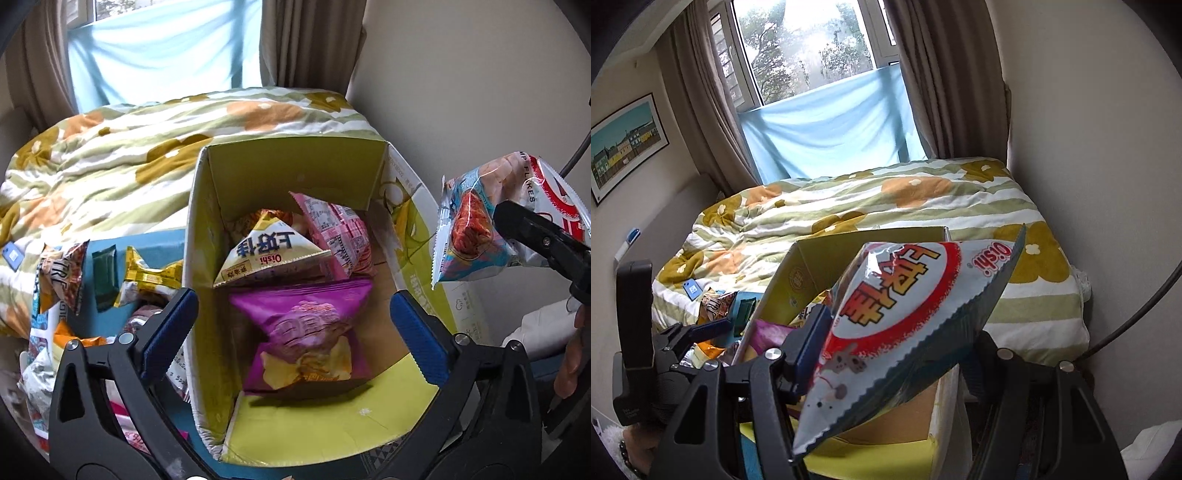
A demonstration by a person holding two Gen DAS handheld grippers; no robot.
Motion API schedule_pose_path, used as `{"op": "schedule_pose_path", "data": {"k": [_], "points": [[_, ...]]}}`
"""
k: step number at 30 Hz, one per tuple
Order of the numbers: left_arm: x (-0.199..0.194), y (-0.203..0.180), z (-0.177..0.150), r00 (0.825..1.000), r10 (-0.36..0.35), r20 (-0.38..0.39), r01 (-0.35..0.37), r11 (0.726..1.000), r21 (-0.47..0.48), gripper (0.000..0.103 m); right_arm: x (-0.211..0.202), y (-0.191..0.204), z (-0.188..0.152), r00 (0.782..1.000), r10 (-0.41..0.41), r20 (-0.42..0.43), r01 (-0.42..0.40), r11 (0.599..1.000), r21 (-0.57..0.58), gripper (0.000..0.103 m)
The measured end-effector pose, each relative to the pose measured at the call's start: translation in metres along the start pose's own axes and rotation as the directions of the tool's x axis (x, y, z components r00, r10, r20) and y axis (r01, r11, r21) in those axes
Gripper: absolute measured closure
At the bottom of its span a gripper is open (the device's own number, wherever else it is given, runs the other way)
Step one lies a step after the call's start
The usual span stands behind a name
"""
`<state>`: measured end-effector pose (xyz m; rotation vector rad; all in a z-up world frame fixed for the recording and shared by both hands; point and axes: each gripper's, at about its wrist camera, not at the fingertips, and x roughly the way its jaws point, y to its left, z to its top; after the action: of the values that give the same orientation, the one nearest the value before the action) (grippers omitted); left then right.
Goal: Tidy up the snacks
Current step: 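Carry the purple bag into the box with the left tool while the right tool drops the Oishi bag in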
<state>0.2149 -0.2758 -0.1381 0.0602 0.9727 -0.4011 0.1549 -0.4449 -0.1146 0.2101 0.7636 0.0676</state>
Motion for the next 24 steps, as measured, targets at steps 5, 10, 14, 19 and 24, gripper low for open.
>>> {"op": "schedule_pose_path", "data": {"k": [5,10,14,19,24], "points": [[-0.014,0.012,-0.009,1.0,-0.006,-0.015,0.006,1.0,-0.007,0.001,0.006,-0.003,-0.005,0.999,0.012,-0.047,-0.013,1.0,-0.021,0.042],[-0.038,0.031,-0.013,1.0,0.014,0.02,-0.013,0.999,-0.047,0.001,0.009,0.001,-0.006,0.994,0.011,-0.107,-0.021,0.995,-0.094,0.041],[-0.046,0.04,-0.015,0.997,0.069,0.026,-0.067,0.997,-0.048,0.001,0.018,0.007,-0.005,0.982,0.007,-0.189,-0.044,0.979,-0.197,0.041],[-0.047,0.047,-0.023,0.996,0.083,0.022,-0.081,0.995,-0.065,0.001,0.033,0.012,-0.014,0.961,-0.033,-0.275,-0.047,0.959,-0.28,0.041],[-0.047,0.047,-0.031,0.997,0.076,0.016,-0.074,0.995,-0.072,0.001,0.047,0.017,-0.026,0.939,-0.055,-0.34,-0.054,0.951,-0.304,0.033]]}}
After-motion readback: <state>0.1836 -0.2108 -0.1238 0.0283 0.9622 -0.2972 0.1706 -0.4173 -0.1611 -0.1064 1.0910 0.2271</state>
